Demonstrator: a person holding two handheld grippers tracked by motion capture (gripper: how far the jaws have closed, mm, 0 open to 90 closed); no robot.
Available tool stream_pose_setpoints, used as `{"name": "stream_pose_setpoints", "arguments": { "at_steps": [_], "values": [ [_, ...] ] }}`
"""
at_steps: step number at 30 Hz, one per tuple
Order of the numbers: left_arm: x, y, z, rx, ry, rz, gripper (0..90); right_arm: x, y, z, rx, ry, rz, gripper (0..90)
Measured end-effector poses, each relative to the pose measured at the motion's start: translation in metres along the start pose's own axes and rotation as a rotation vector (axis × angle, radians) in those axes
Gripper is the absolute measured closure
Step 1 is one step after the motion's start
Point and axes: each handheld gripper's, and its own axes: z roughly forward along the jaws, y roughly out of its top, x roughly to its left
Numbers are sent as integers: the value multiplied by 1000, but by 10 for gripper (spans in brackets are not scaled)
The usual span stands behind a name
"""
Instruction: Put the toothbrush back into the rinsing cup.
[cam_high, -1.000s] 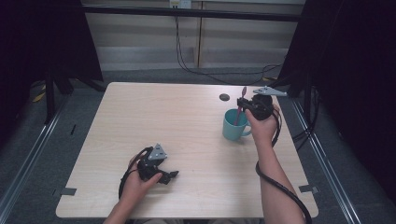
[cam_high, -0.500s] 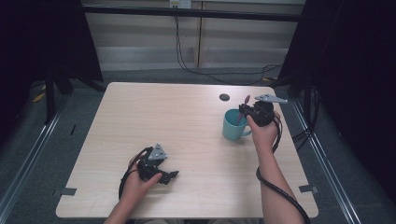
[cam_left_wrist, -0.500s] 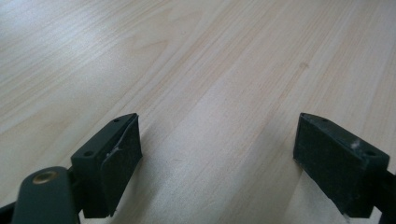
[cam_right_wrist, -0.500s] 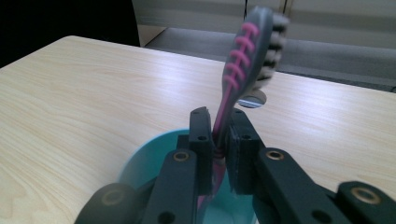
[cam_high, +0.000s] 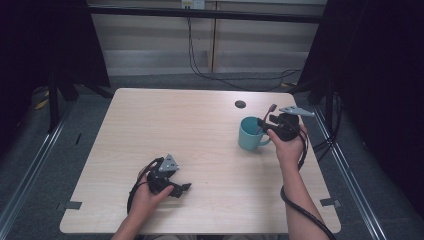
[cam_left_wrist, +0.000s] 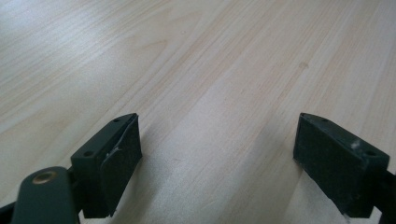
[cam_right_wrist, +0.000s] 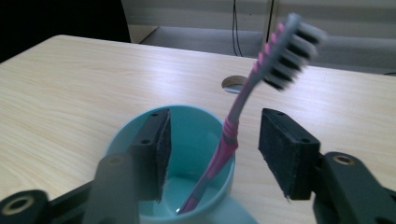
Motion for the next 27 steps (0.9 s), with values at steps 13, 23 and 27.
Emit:
{"name": "stream_pose_setpoints", "arguments": {
  "at_steps": [13,23,27],
  "values": [
    [0,0,0,-2,2,0,149,28,-7,-28,23,113,-74,320],
    [0,0,0,1,2,1,149,59,-48,-30,96,224,-91,273],
    [0,0,0,1,2,1,149,65,-55,-28,125,237,-114,258]
  ]
}}
